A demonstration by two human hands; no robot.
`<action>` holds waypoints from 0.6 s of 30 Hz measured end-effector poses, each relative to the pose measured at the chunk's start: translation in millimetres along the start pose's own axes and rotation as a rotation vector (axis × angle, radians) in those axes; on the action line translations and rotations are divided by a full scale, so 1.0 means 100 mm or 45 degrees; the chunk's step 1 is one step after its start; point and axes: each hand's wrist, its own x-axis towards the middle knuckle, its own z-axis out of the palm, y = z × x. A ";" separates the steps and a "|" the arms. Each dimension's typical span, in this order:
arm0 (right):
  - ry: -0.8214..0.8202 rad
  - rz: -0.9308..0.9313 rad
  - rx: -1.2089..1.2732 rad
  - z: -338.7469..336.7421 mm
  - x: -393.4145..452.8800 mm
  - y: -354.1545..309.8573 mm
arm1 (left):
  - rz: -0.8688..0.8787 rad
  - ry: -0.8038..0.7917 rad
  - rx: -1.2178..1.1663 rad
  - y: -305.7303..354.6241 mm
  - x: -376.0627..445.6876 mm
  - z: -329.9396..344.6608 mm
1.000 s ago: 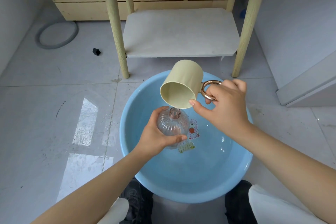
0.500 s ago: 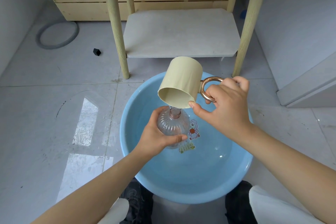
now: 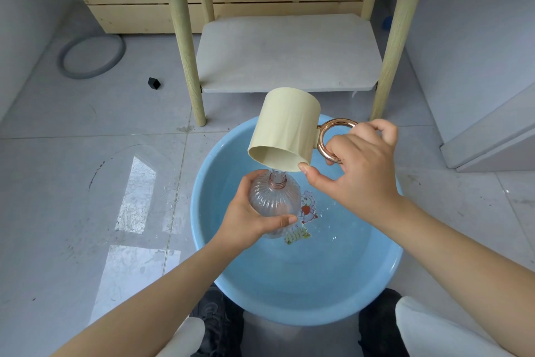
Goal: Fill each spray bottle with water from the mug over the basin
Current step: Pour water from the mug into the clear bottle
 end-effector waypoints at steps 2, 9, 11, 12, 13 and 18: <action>0.011 -0.007 0.005 0.00 0.00 0.00 | -0.005 -0.001 -0.003 0.00 0.00 0.00; 0.016 -0.049 -0.025 0.00 0.00 0.00 | -0.012 0.007 -0.019 0.01 0.00 0.00; 0.016 -0.051 -0.033 0.00 0.00 0.00 | -0.012 0.007 -0.032 0.01 0.00 0.00; 0.017 -0.050 -0.033 0.00 0.00 0.00 | -0.009 0.006 -0.037 0.00 0.01 0.00; 0.018 -0.046 -0.030 0.00 0.00 0.00 | -0.007 0.006 -0.043 0.00 0.00 -0.01; -0.065 0.122 0.065 -0.03 0.02 -0.04 | -0.005 0.011 -0.073 0.02 -0.01 -0.01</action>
